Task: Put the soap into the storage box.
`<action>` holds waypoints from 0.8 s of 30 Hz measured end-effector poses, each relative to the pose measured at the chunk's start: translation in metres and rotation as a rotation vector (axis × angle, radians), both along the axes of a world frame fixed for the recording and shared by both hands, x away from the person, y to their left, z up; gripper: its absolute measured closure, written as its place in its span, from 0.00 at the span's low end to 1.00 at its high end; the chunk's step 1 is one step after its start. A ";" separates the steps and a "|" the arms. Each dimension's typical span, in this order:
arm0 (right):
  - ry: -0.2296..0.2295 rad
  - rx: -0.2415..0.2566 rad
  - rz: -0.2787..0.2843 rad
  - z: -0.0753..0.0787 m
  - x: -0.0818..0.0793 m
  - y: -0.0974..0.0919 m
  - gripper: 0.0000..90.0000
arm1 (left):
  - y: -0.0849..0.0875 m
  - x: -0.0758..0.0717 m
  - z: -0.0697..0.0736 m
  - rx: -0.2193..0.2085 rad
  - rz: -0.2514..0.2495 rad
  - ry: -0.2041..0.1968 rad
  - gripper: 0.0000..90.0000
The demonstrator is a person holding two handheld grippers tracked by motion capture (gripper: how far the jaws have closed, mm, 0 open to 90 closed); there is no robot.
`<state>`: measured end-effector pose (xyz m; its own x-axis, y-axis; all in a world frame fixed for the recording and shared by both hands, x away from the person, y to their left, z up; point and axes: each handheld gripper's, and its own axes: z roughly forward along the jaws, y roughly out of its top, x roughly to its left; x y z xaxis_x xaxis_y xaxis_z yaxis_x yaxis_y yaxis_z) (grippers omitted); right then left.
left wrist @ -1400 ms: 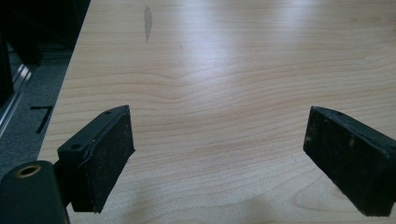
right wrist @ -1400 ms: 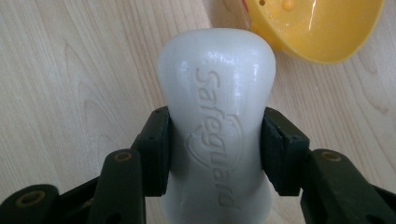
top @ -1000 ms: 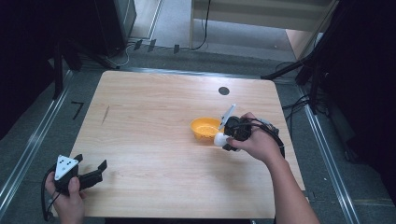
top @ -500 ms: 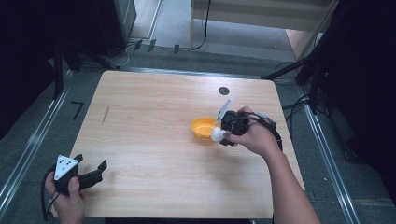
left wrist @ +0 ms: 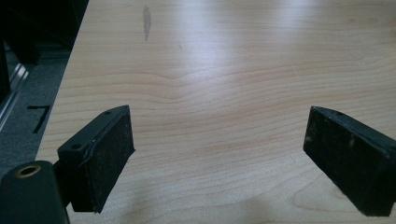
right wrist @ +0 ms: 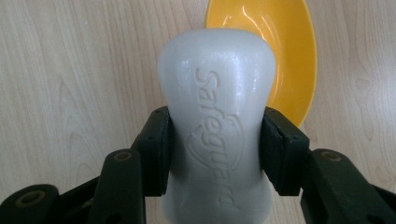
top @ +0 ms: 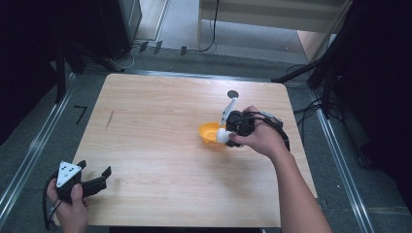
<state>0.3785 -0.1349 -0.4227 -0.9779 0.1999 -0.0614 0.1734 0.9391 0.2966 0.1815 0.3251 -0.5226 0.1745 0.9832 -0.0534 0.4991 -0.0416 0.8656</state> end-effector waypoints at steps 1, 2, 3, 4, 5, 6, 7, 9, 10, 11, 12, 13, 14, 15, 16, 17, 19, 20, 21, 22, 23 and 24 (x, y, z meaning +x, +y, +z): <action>0.002 -0.001 -0.003 0.000 0.001 0.001 0.56 | 0.000 0.000 0.000 0.001 0.001 -0.001 0.10; -0.003 0.000 0.001 -0.001 0.002 0.002 0.56 | 0.000 0.000 0.000 0.000 0.001 -0.001 0.10; -0.003 -0.004 0.003 -0.001 0.003 0.003 0.56 | 0.000 0.000 0.000 0.001 0.001 0.000 0.10; -0.009 0.002 0.012 -0.002 0.005 0.004 0.56 | 0.000 0.000 0.000 -0.001 0.001 0.000 0.10; -0.009 0.002 0.012 -0.002 0.005 0.004 0.56 | 0.000 0.000 0.000 -0.001 0.001 0.000 0.10; 0.001 -0.005 0.000 -0.002 0.006 0.007 0.56 | 0.000 0.000 0.000 -0.002 0.001 0.000 0.10; -0.005 -0.003 0.006 -0.002 0.007 0.008 0.56 | 0.000 0.000 0.000 -0.002 0.001 0.000 0.10; -0.011 -0.004 0.012 -0.003 0.009 0.010 0.56 | 0.000 0.000 0.000 -0.003 0.000 -0.001 0.10; -0.007 -0.005 0.008 -0.004 0.010 0.011 0.56 | 0.001 0.000 0.000 -0.004 -0.001 -0.001 0.10; -0.006 -0.007 0.009 -0.004 0.010 0.012 0.56 | 0.001 0.000 0.000 -0.006 0.000 -0.001 0.10; -0.011 -0.006 0.014 -0.005 0.012 0.013 0.56 | 0.001 0.000 0.000 -0.005 -0.001 -0.001 0.10; -0.009 -0.009 0.003 -0.005 0.012 0.014 0.56 | 0.001 0.000 0.000 -0.005 -0.001 -0.001 0.10; -0.014 -0.007 0.014 -0.006 0.013 0.015 0.56 | 0.001 0.000 0.000 -0.006 -0.002 0.000 0.10; -0.010 -0.010 0.010 -0.005 0.014 0.017 0.56 | 0.001 0.000 0.000 -0.007 -0.002 0.000 0.10; -0.010 -0.010 0.010 -0.005 0.014 0.017 0.56 | 0.001 0.000 0.000 -0.007 -0.002 0.000 0.10; -0.018 -0.009 0.024 -0.007 0.017 0.019 0.56 | 0.001 0.000 0.000 -0.008 -0.002 0.001 0.10; -0.018 -0.014 0.024 -0.007 0.018 0.022 0.56 | 0.001 0.000 0.000 -0.009 -0.002 0.001 0.10; -0.015 -0.014 0.016 -0.007 0.018 0.023 0.56 | 0.001 0.000 0.000 -0.010 -0.003 0.002 0.10; -0.016 -0.012 0.022 -0.007 0.019 0.024 0.56 | 0.001 0.000 0.000 -0.011 -0.003 0.002 0.10; -0.018 -0.011 0.022 -0.007 0.020 0.025 0.56 | 0.001 0.000 0.000 -0.011 -0.002 0.002 0.10; -0.017 -0.012 0.019 -0.007 0.020 0.026 0.56 | 0.001 0.000 0.000 -0.013 -0.002 0.001 0.10; -0.024 -0.009 0.027 -0.007 0.022 0.028 0.56 | 0.001 0.000 0.000 -0.014 -0.002 0.000 0.10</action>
